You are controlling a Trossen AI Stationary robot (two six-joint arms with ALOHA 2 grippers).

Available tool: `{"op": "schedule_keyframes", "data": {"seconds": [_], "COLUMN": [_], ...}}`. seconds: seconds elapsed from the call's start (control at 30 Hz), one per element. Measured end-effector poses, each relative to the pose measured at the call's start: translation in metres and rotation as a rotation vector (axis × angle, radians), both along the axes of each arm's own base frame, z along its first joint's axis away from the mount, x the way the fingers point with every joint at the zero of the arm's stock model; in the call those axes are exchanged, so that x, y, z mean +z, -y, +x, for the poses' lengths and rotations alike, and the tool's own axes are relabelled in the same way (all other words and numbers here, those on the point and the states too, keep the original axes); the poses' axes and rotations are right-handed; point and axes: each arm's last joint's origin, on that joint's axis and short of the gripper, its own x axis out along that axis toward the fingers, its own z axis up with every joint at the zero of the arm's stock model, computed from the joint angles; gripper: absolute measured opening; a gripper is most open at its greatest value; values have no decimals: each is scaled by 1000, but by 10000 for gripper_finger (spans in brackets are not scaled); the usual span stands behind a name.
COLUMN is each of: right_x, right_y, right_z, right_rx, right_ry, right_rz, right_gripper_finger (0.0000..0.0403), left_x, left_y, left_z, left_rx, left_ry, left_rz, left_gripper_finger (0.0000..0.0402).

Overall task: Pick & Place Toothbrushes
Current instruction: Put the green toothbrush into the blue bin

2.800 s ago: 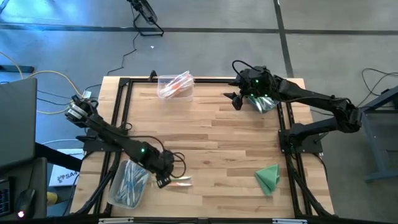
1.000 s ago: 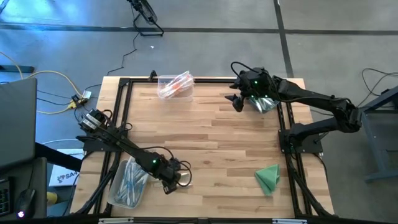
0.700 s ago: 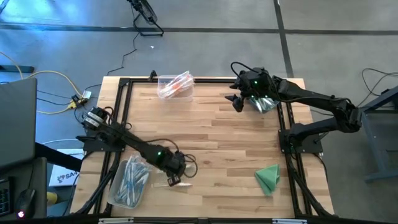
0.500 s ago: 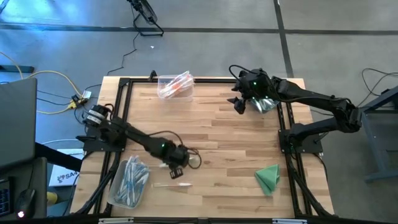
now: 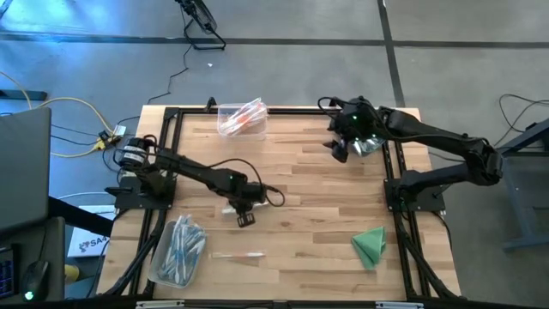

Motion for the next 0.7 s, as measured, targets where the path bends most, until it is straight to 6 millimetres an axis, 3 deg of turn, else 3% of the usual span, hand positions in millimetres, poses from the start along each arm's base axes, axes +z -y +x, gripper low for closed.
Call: {"op": "schedule_keyframes", "data": {"seconds": [0.3,0.53,0.7], "right_x": [9,22,7], "right_y": [-12,-3,2], "right_z": [-20,-41,-61], "right_rx": [112,97,137], "right_ry": [-6,103,238], "right_rz": [35,82,193], "right_gripper_finger": [270,270,270], "left_x": [-9,-8,-8], "left_y": [-15,-31,-42], "left_z": [1,11,11], "left_rx": [-7,-4,3], "left_ry": [83,192,199], "left_rz": [-82,-49,-40], "left_gripper_finger": [8,8,8]}}
